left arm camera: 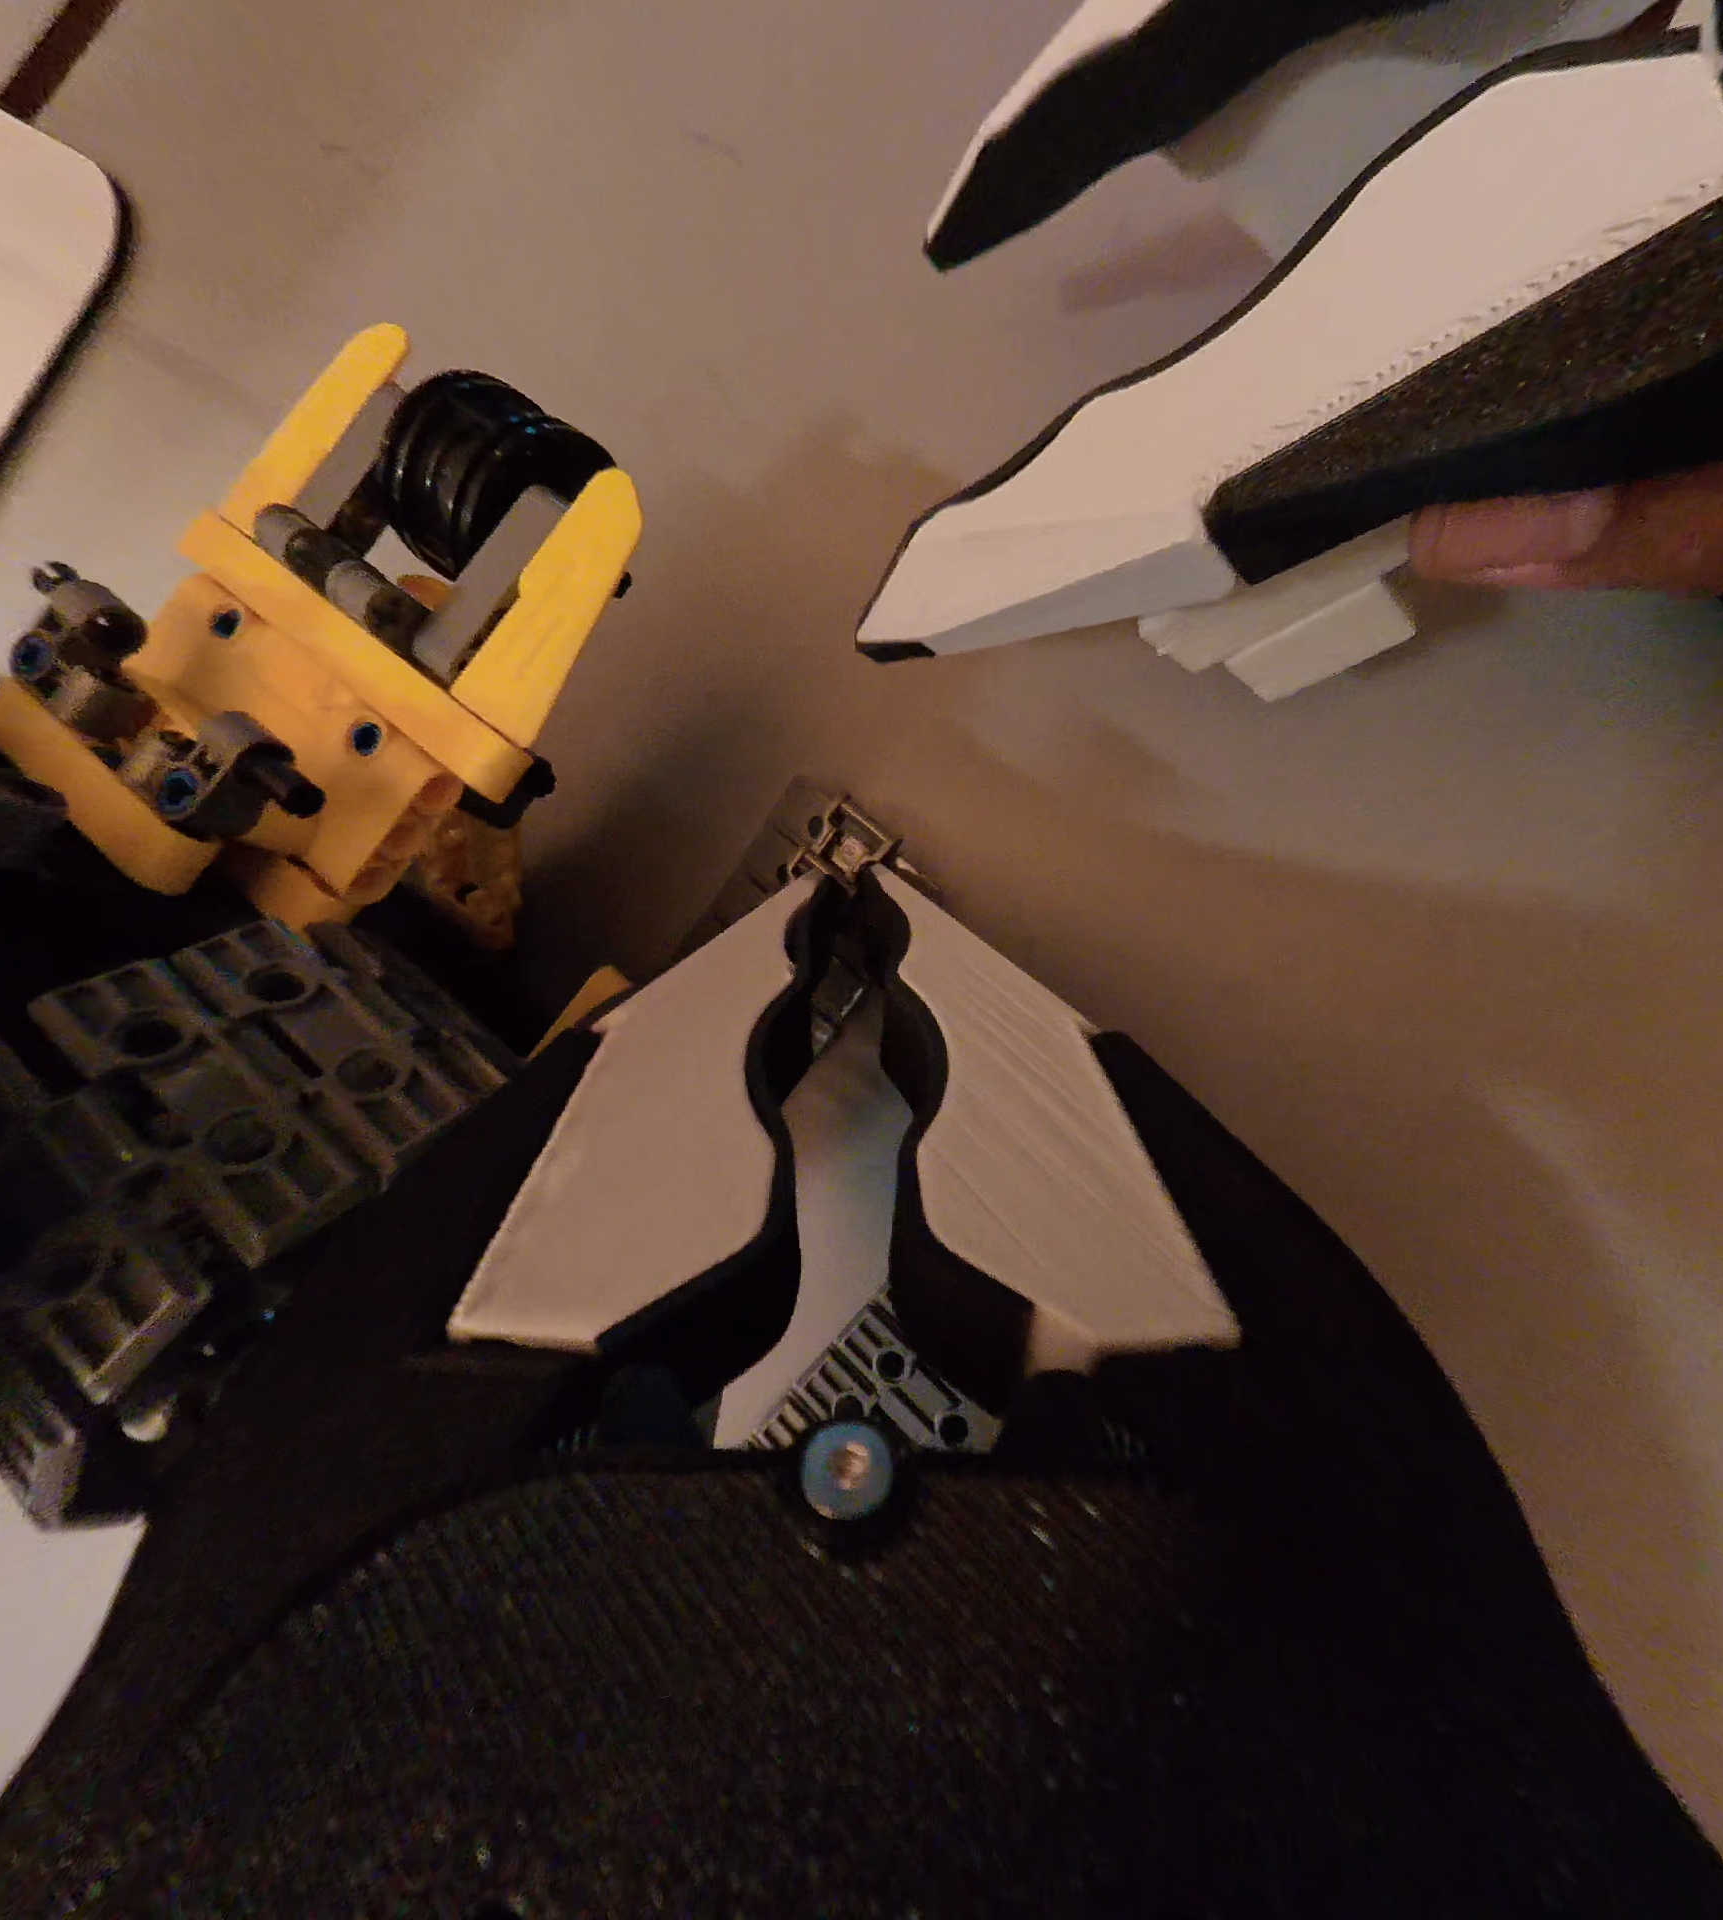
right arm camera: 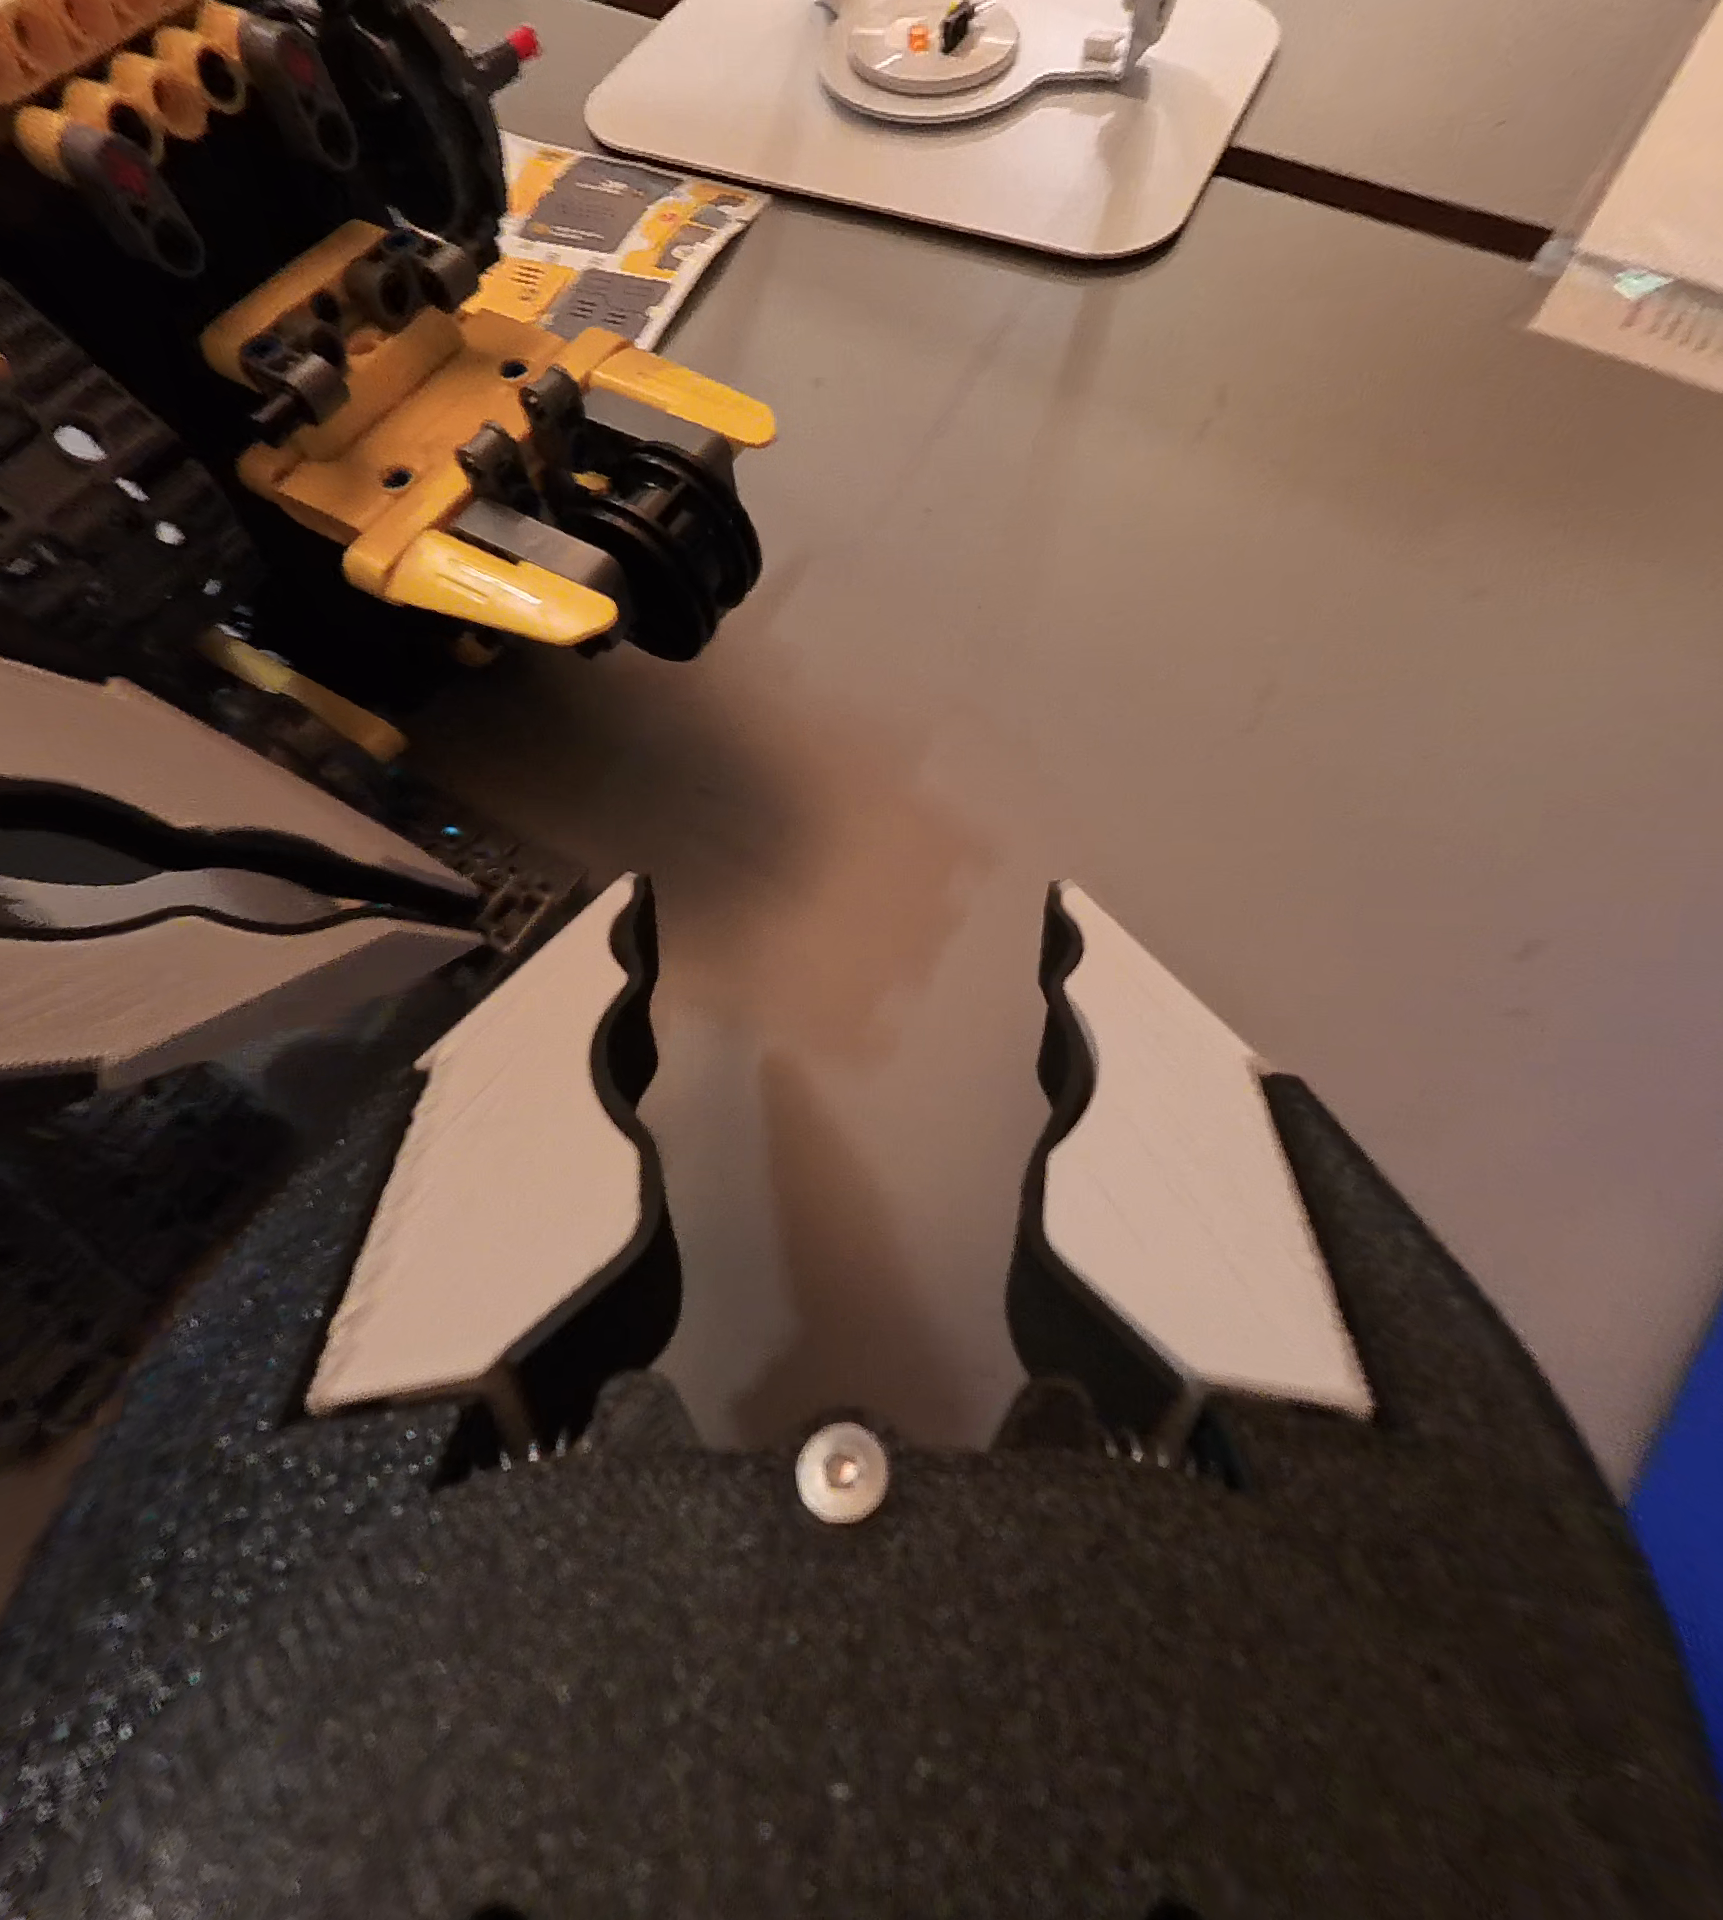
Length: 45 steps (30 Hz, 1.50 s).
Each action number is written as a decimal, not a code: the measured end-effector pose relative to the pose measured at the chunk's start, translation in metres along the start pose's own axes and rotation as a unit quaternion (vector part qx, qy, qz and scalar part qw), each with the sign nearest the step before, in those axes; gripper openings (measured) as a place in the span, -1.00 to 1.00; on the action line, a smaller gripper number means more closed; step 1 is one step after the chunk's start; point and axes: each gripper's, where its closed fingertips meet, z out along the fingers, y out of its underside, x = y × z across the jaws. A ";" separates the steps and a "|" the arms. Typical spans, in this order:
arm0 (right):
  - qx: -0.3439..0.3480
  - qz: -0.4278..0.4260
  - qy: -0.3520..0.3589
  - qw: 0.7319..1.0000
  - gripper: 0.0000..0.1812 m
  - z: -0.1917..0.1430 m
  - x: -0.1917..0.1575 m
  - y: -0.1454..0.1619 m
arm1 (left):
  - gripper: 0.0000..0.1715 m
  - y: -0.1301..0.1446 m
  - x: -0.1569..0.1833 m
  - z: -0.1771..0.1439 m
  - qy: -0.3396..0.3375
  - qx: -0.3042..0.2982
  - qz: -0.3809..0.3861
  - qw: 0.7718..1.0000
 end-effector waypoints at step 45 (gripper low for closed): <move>-0.030 -0.007 -0.015 0.999 -0.41 0.002 -0.002 0.009 | -0.84 -0.010 -0.001 0.000 0.016 0.011 -0.016 1.000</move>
